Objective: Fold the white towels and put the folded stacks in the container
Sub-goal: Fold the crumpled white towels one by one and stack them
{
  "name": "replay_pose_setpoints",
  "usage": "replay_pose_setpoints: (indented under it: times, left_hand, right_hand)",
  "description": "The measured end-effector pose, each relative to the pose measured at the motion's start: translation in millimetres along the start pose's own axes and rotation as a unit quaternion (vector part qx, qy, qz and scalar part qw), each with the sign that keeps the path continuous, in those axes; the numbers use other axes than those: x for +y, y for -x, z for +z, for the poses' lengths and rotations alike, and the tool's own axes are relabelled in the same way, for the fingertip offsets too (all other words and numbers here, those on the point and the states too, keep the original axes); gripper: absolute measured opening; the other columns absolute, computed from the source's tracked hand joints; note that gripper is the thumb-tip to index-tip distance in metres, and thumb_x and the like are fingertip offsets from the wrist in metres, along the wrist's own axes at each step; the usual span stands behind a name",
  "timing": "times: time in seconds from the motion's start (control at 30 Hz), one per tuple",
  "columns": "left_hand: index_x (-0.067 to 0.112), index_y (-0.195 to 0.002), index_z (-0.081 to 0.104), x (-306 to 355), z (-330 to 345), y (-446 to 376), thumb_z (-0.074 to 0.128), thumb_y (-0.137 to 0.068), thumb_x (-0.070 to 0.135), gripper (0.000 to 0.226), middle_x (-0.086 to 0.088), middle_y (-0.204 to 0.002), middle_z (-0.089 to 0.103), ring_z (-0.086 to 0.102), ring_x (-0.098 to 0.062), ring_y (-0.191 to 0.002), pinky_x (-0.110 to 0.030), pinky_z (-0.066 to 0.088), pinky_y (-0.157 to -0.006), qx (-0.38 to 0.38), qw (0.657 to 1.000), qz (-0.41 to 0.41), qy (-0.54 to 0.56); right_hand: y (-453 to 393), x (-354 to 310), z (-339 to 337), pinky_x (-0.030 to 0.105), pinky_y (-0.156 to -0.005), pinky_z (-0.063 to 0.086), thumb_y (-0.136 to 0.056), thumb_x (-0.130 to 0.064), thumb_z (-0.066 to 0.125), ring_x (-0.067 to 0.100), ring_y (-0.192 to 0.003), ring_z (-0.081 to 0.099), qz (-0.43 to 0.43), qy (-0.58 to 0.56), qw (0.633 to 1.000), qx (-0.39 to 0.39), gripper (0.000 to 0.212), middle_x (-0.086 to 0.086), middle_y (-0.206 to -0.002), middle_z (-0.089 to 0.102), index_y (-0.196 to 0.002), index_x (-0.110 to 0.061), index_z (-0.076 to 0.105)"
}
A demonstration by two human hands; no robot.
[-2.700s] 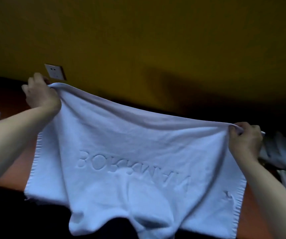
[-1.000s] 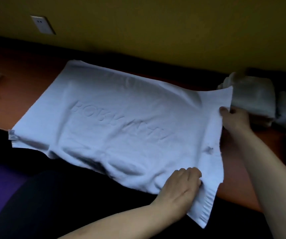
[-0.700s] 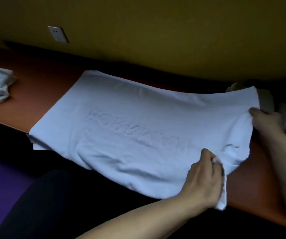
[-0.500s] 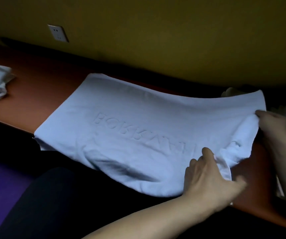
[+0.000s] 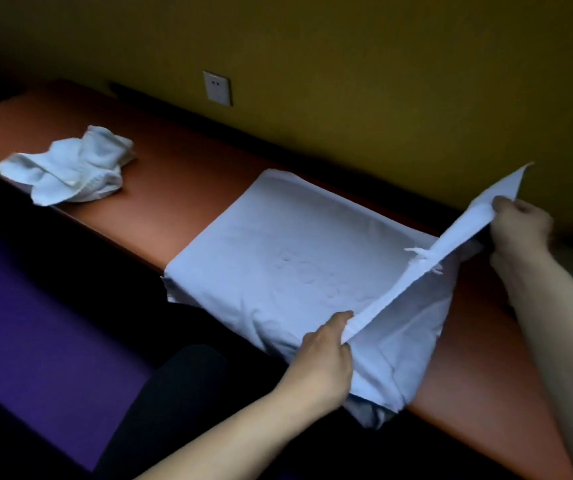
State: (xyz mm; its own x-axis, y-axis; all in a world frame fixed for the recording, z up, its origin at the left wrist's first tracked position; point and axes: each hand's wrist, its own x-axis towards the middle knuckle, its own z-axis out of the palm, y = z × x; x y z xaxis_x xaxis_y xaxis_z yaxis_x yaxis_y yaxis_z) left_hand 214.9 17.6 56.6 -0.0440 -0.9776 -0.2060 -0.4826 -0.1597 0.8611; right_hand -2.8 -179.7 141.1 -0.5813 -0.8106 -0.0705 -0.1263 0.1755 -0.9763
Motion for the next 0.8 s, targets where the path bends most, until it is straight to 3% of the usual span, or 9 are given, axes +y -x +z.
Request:
replay_pose_setpoints:
  times: [0.07, 0.2, 0.3, 0.37, 0.47, 0.6, 0.7, 0.8]
  left_hand:
    - [0.031, -0.129, 0.056, -17.9, -35.8, -5.5, 0.039, -0.095, 0.011, 0.042, 0.0, -0.12, 0.066, 0.058, -0.019, -0.115, -0.028, 0.043, -0.096, 0.028, 0.999, -0.017, 0.003]
    - [0.027, -0.102, 0.062, -57.0, -104.9, -16.2, 0.044, -0.091, 0.029, 0.022, 0.008, -0.092, 0.069, 0.063, -0.014, -0.091, -0.034, 0.049, -0.084, 0.079, 0.995, -0.032, 0.05]
    - [0.018, -0.087, 0.065, -86.6, -149.0, -21.3, 0.055, -0.093, 0.037, 0.022, 0.0, -0.074, 0.065, 0.054, -0.006, -0.07, -0.033, 0.046, -0.069, 0.09, 0.991, -0.004, 0.097]
    - [0.006, -0.077, 0.06, -106.1, -173.9, -21.8, 0.062, -0.097, 0.031, 0.032, -0.001, -0.062, 0.051, 0.044, -0.005, -0.062, -0.03, 0.036, -0.059, 0.107, 0.987, 0.001, 0.118]
    - [0.007, -0.062, 0.039, -141.9, -201.3, -26.1, 0.063, -0.097, 0.036, 0.051, 0.003, -0.059, 0.031, 0.031, -0.009, -0.055, -0.031, 0.024, -0.054, 0.16, 0.979, -0.017, 0.128]
    - [0.0, -0.075, 0.052, -193.7, -217.4, -33.8, 0.054, -0.087, 0.068, 0.069, 0.0, -0.066, 0.049, 0.046, -0.012, -0.061, -0.033, 0.036, -0.061, 0.166, 0.978, -0.076, 0.102]
    - [0.004, -0.074, 0.056, -217.6, -222.6, -36.1, 0.049, -0.088, 0.067, 0.065, -0.009, -0.066, 0.058, 0.051, -0.013, -0.062, -0.033, 0.039, -0.062, 0.179, 0.973, -0.115, 0.084]
    - [0.009, -0.07, 0.057, -239.8, -225.7, -42.8, 0.049, -0.09, 0.059, 0.055, -0.014, -0.068, 0.063, 0.055, -0.018, -0.061, -0.032, 0.042, -0.06, 0.203, 0.965, -0.157, 0.059]
  right_hand:
    - [11.3, -8.5, 43.7, 0.026, -0.07, 0.043, -0.097, -0.02, 0.054, 0.018, -0.088, 0.06, -0.008, 0.007, 1.0, -0.024, 0.014, 0.005, -0.096, 0.062, -0.105, -0.017, 0.066]
    - [32.9, -20.2, 126.3, 0.017, -0.051, 0.042, -0.102, -0.023, 0.048, 0.018, -0.085, 0.06, -0.03, 0.021, 0.997, -0.073, 0.017, 0.005, -0.096, 0.063, -0.104, -0.014, 0.063]
    - [46.7, -26.1, 186.6, 0.011, -0.038, 0.038, -0.104, -0.02, 0.045, 0.014, -0.069, 0.057, -0.047, 0.027, 0.993, -0.105, 0.017, 0.002, -0.082, 0.06, -0.102, -0.012, 0.061]
    - [52.7, -25.2, 222.7, 0.016, -0.045, 0.041, -0.103, -0.021, 0.045, 0.017, -0.069, 0.059, -0.045, 0.044, 0.99, -0.125, 0.019, 0.004, -0.08, 0.06, -0.097, -0.011, 0.059]
    - [61.0, -18.8, 267.9, 0.032, -0.059, 0.048, -0.101, -0.022, 0.047, 0.025, -0.073, 0.062, -0.045, 0.059, 0.987, -0.143, 0.022, 0.011, -0.083, 0.062, -0.087, -0.01, 0.059]
    - [72.2, -5.4, 310.9, 0.046, -0.087, 0.058, -0.1, -0.024, 0.047, 0.028, -0.089, 0.07, -0.048, 0.077, 0.981, -0.171, 0.025, 0.01, -0.091, 0.069, -0.08, -0.016, 0.06]
    - [84.1, 2.8, 331.6, 0.046, -0.087, 0.059, -0.102, -0.024, 0.047, 0.026, -0.085, 0.07, -0.047, 0.095, 0.974, -0.199, 0.023, 0.008, -0.087, 0.068, -0.096, -0.009, 0.063]
    - [106.0, 17.1, 326.1, 0.027, -0.058, 0.056, -0.105, -0.021, 0.045, 0.017, -0.064, 0.064, -0.037, 0.118, 0.955, -0.27, 0.027, 0.005, -0.082, 0.068, -0.124, -0.009, 0.058]
